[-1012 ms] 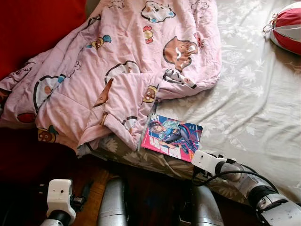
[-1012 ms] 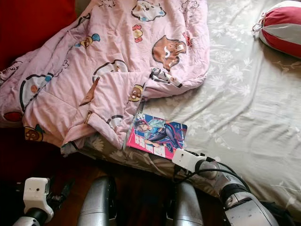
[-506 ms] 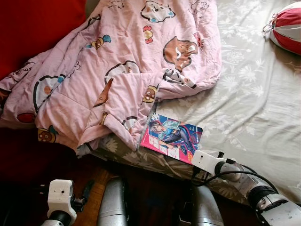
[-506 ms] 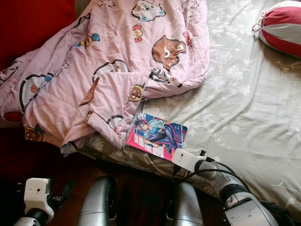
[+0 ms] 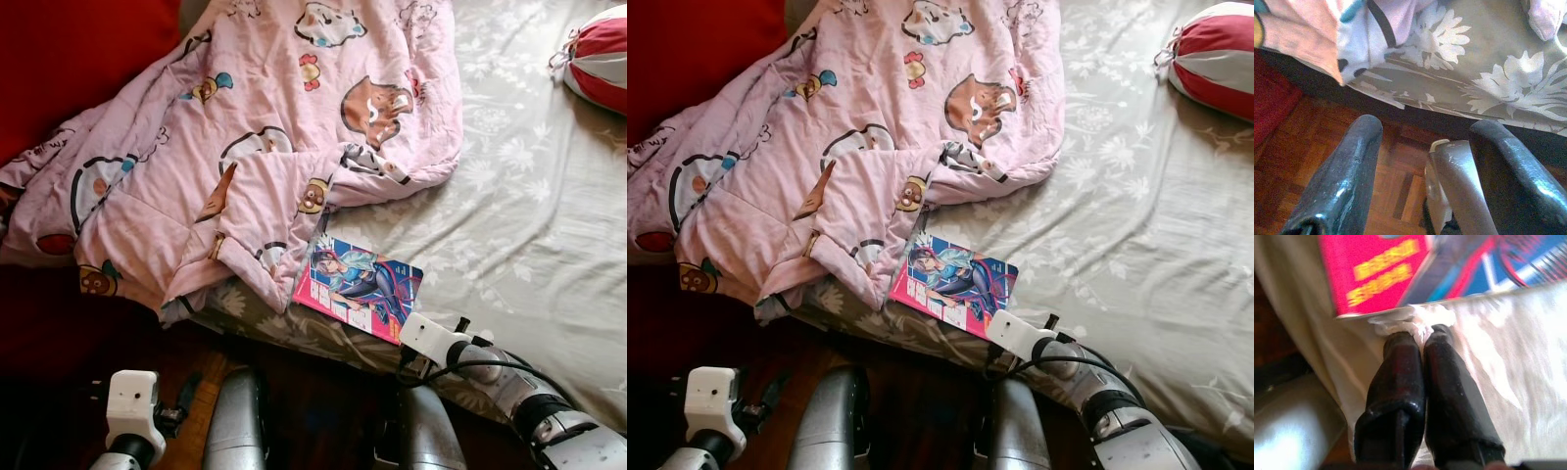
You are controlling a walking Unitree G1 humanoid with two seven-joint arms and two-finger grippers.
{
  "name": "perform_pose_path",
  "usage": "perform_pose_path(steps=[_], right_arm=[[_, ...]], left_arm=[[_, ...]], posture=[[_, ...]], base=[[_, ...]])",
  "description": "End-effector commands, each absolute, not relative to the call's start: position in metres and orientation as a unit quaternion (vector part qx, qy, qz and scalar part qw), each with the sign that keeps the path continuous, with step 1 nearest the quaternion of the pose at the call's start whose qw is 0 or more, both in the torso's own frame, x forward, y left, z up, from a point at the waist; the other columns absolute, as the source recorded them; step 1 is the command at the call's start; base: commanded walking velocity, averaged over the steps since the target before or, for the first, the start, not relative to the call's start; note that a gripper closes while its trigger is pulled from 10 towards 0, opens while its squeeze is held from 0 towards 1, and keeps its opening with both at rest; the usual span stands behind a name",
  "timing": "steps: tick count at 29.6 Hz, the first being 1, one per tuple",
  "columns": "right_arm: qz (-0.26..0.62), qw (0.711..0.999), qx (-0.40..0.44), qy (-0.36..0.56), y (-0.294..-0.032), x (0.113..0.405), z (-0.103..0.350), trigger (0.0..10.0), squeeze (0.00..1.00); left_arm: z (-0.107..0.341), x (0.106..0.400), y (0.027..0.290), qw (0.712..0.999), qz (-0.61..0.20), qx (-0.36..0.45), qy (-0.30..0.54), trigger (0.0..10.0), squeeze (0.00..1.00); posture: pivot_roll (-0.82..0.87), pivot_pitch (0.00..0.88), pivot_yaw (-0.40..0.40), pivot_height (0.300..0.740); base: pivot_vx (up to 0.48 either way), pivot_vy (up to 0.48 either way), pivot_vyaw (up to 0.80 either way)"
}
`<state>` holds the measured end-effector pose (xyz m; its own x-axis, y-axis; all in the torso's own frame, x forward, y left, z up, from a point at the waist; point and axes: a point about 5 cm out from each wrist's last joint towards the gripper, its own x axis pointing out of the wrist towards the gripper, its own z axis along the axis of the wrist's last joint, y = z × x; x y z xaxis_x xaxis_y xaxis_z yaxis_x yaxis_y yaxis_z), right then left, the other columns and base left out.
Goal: Clean up the room
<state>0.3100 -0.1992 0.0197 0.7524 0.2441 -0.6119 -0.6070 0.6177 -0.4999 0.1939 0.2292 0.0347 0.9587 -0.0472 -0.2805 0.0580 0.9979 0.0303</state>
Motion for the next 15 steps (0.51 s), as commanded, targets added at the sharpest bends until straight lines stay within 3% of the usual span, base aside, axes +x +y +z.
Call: perform_pose_path(steps=[1, 6, 10, 15], right_arm=[[0.208, 0.887, -0.314, 0.268, -0.210, 0.301, 0.012, 0.0, 0.00], [0.169, 0.906, -0.286, 0.263, -0.221, 0.298, 0.012, 0.0, 0.00], [0.074, 0.961, -0.130, 0.233, -0.239, 0.274, 0.001, 0.0, 0.00], [0.043, 0.969, -0.087, 0.226, -0.244, 0.264, -0.004, 0.0, 0.00]], left_arm=[[0.021, 0.192, 0.228, 0.986, -0.024, 0.023, 0.163, 10.0, 0.00], [0.016, 0.199, 0.227, 0.986, -0.022, 0.019, 0.165, 10.0, 0.00], [0.003, 0.208, 0.232, 0.984, 0.003, 0.008, 0.179, 10.0, 0.00], [-0.001, 0.210, 0.235, 0.983, 0.011, 0.006, 0.185, 10.0, 0.00]], posture=[[0.23, 0.229, -0.023, 0.607], [0.22, 0.190, -0.033, 0.607], [0.20, 0.043, -0.048, 0.607], [0.20, 0.014, -0.046, 0.607]], base=[[0.000, 0.000, 0.00], [0.000, 0.000, 0.00], [0.000, 0.000, 0.00], [0.000, 0.000, 0.00]])
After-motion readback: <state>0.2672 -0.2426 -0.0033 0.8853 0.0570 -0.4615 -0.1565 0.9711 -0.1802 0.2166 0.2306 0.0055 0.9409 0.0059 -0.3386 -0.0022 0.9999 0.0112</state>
